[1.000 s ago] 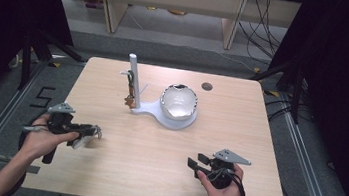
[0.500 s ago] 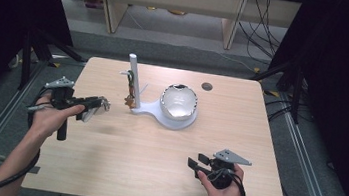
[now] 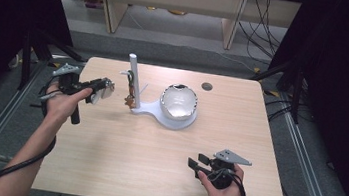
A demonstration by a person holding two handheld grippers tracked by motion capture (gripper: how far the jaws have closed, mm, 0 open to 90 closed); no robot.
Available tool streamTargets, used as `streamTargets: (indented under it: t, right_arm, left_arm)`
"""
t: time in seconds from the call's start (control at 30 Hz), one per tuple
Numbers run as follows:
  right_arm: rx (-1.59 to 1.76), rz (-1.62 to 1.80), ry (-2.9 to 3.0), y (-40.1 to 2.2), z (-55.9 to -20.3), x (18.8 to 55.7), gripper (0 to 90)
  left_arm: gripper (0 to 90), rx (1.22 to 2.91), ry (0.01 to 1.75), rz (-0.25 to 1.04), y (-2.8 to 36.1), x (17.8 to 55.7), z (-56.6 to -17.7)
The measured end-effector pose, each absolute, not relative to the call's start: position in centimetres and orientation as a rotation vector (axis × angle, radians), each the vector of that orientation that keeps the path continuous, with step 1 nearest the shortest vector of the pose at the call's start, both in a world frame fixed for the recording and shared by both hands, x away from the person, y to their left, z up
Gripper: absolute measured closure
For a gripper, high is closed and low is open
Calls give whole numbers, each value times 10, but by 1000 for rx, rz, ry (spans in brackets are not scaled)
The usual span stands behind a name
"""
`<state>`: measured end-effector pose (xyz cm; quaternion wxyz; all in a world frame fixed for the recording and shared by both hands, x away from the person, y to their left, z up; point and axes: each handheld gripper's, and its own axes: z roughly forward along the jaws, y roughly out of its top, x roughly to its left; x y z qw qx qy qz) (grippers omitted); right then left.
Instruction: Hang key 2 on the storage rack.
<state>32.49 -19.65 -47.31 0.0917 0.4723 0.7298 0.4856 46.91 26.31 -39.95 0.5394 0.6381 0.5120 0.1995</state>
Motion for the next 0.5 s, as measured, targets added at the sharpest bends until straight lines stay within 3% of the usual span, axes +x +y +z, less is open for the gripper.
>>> streamTargets:
  t: [0.5]
  right_arm:
    - [1425,1429,2171,-196,-474,325,525]
  left_arm:
    - [743,1450,1202,589,248,501,-398]
